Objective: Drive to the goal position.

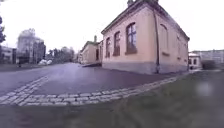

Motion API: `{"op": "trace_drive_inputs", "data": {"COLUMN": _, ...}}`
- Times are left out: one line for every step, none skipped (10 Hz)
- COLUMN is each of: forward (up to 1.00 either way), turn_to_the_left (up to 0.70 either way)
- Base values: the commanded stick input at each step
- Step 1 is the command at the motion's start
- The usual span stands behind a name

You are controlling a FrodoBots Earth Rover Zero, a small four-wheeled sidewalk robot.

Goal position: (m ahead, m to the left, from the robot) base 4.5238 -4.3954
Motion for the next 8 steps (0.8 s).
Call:
{"op": "trace_drive_inputs", "data": {"forward": 0.85, "turn_to_the_left": 0.00}}
{"op": "trace_drive_inputs", "data": {"forward": 0.85, "turn_to_the_left": 0.00}}
{"op": "trace_drive_inputs", "data": {"forward": 0.85, "turn_to_the_left": 0.00}}
{"op": "trace_drive_inputs", "data": {"forward": 0.85, "turn_to_the_left": 0.00}}
{"op": "trace_drive_inputs", "data": {"forward": 0.85, "turn_to_the_left": 0.00}}
{"op": "trace_drive_inputs", "data": {"forward": 0.85, "turn_to_the_left": 0.00}}
{"op": "trace_drive_inputs", "data": {"forward": 0.85, "turn_to_the_left": 0.00}}
{"op": "trace_drive_inputs", "data": {"forward": 0.85, "turn_to_the_left": 0.00}}
